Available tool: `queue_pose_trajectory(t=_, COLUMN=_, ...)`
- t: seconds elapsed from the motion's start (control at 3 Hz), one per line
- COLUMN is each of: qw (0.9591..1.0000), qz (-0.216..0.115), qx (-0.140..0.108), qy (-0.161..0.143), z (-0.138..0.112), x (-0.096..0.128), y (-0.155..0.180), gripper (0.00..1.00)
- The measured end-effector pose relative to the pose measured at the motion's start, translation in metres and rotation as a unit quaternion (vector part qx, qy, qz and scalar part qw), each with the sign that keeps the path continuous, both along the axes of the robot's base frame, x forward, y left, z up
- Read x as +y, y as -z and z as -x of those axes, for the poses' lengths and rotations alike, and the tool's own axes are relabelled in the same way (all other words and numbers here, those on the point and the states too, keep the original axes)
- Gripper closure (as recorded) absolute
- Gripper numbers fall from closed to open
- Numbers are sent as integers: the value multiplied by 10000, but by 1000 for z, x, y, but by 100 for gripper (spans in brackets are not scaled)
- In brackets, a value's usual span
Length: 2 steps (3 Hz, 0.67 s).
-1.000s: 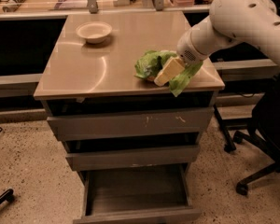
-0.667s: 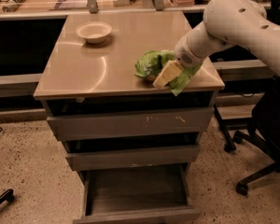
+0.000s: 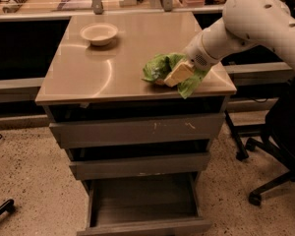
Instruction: Place green rice chip bag into bottom drawer
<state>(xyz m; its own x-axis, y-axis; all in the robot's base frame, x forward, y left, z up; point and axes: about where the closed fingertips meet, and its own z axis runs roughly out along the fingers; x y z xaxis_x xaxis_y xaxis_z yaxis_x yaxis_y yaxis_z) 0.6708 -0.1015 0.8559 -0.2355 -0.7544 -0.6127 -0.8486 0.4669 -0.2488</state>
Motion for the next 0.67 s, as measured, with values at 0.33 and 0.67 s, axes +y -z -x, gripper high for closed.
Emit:
queue_pose_trajectory(t=0.33, qw=9974, qz=-279, qx=-153, qy=-653, z=33, x=13, y=-31, gripper=74)
queue_pose_trajectory(t=0.67, qw=9898, qz=-493, qx=-188, qy=-1326, z=74, x=22, y=-46, gripper=96)
